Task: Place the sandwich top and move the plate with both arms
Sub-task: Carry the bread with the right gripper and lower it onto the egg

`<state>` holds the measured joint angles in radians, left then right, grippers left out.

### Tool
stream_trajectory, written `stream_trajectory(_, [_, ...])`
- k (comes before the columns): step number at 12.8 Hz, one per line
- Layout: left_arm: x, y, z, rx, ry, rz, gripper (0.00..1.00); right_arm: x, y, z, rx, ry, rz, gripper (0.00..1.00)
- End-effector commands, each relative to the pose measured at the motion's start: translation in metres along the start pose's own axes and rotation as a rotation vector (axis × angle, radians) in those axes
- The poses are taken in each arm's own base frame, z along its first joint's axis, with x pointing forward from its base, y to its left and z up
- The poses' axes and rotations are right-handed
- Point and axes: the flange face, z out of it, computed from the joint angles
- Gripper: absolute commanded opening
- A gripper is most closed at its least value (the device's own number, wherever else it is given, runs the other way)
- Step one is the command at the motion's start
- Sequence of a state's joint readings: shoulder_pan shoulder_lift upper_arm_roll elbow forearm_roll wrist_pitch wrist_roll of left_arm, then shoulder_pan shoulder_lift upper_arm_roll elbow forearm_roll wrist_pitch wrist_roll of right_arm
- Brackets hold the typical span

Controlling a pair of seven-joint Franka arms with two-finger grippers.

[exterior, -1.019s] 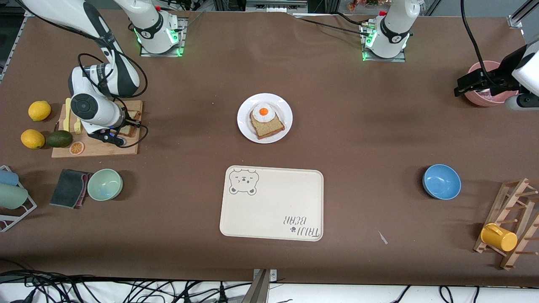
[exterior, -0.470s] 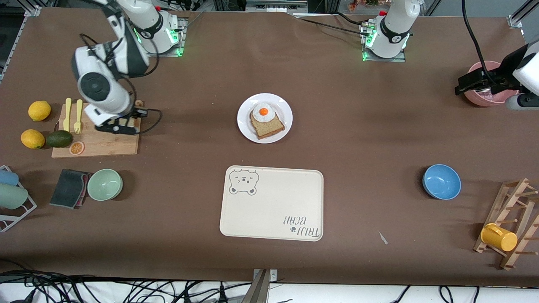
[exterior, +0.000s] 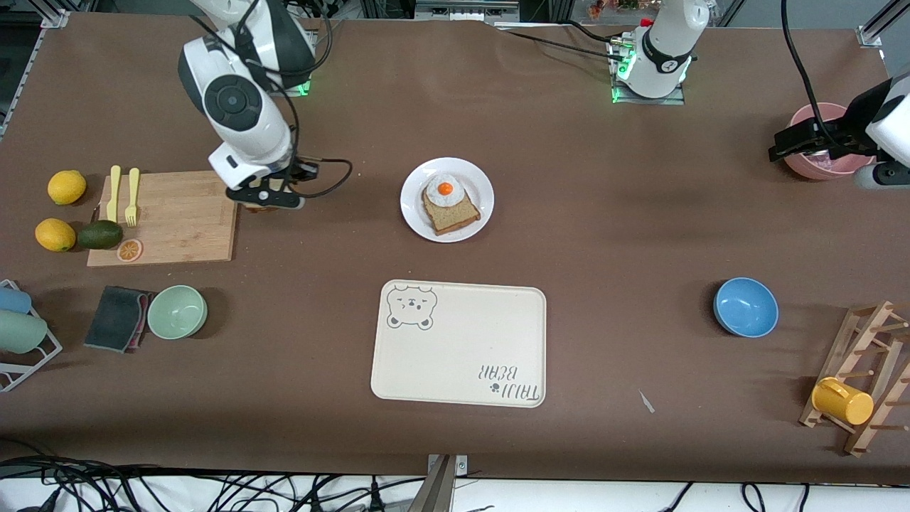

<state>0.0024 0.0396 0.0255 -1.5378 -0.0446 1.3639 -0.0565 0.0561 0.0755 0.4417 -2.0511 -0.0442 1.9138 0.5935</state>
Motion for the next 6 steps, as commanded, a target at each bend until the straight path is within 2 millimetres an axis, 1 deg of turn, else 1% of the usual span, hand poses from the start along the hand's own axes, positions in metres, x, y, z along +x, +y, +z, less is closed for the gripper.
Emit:
stream_trajectory(1, [0.004, -0.009, 0.005, 0.031, -0.021, -0.001, 1.00, 0.001, -0.081, -0.013, 0.076, -0.029, -0.047, 0.00])
stream_trajectory(2, [0.005, -0.009, 0.007, 0.031, -0.025, -0.001, 1.00, -0.004, -0.111, -0.024, 0.118, -0.024, -0.010, 0.00])
stream_trajectory(3, [0.007, -0.009, 0.008, 0.029, -0.029, -0.001, 1.00, 0.000, -0.129, -0.031, 0.158, -0.013, 0.034, 0.00])
stream_trajectory(4, [0.008, -0.010, 0.010, 0.029, -0.032, -0.002, 1.00, -0.007, -0.158, -0.024, 0.183, -0.020, 0.048, 0.00])
stream_trajectory(5, [0.009, -0.012, 0.011, 0.028, -0.035, -0.004, 1.00, -0.010, -0.184, -0.012, 0.204, -0.022, 0.085, 0.00])
stream_trajectory(6, [0.011, -0.013, 0.013, 0.028, -0.038, -0.007, 1.00, -0.013, -0.205, -0.002, 0.228, -0.025, 0.121, 0.00])
